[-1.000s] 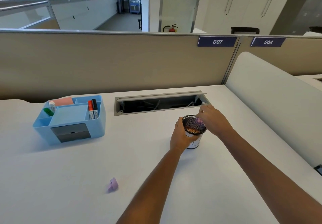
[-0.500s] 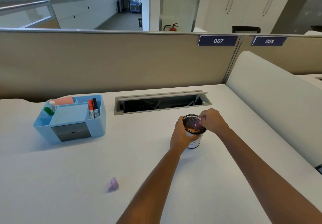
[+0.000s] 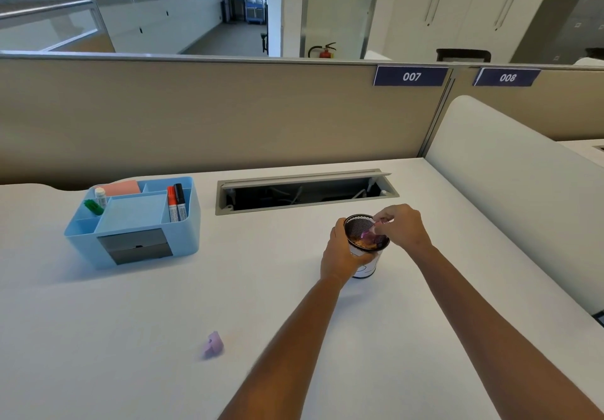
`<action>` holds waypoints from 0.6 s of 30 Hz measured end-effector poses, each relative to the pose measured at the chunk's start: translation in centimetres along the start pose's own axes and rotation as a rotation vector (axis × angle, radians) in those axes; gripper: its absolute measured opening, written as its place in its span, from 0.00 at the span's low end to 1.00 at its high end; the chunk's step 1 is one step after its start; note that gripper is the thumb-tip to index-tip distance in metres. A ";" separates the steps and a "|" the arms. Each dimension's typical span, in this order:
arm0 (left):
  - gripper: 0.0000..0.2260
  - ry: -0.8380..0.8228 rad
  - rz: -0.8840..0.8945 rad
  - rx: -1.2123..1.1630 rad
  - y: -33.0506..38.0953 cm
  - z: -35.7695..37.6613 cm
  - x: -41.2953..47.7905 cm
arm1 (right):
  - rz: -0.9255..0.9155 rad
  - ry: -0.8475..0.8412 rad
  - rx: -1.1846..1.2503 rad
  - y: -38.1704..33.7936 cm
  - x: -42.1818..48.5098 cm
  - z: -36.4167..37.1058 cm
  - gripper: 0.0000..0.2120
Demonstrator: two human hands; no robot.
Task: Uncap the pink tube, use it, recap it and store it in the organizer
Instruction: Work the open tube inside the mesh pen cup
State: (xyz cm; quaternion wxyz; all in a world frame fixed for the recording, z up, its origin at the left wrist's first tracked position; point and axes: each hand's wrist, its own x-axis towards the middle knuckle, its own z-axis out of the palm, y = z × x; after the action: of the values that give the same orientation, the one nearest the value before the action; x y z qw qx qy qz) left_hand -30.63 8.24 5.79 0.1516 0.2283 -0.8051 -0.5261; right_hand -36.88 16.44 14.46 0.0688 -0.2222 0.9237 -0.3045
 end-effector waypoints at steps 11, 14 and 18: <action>0.36 0.004 0.034 -0.007 0.0 -0.2 -0.1 | 0.086 0.041 0.260 1.6 -0.2 -1.0 0.14; 0.36 0.003 0.032 -0.008 -0.1 -0.1 -0.1 | -0.012 0.145 0.152 1.1 -0.3 -0.8 0.14; 0.37 0.002 0.015 0.007 -0.1 0.0 0.0 | -0.024 0.095 0.075 0.5 -0.2 -0.4 0.14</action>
State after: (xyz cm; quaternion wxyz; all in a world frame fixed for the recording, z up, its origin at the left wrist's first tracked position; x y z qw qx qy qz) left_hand -30.63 8.22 5.68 0.1557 0.2235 -0.8084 -0.5219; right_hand -37.02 17.12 14.45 0.0293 -0.2159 0.9111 -0.3498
